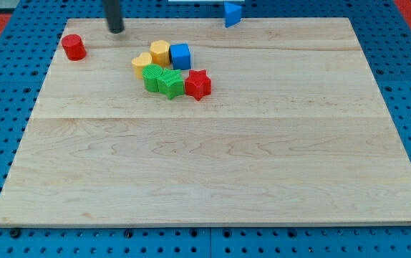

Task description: Move red circle towards up

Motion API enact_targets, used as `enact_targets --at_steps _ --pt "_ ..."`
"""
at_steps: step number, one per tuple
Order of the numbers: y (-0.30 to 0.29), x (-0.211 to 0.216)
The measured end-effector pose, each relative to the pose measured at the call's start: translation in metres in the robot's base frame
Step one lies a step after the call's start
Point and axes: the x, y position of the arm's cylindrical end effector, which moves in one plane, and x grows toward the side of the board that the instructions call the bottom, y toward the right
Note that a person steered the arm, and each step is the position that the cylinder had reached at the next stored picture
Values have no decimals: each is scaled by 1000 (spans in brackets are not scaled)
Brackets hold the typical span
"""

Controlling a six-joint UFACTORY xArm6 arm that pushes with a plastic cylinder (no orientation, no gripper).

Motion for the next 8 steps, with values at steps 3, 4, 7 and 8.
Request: enact_targets --at_steps 3,4,7,8 --pt "-104 47" --pt "-102 71" --pt "8 53" --pt "15 53"
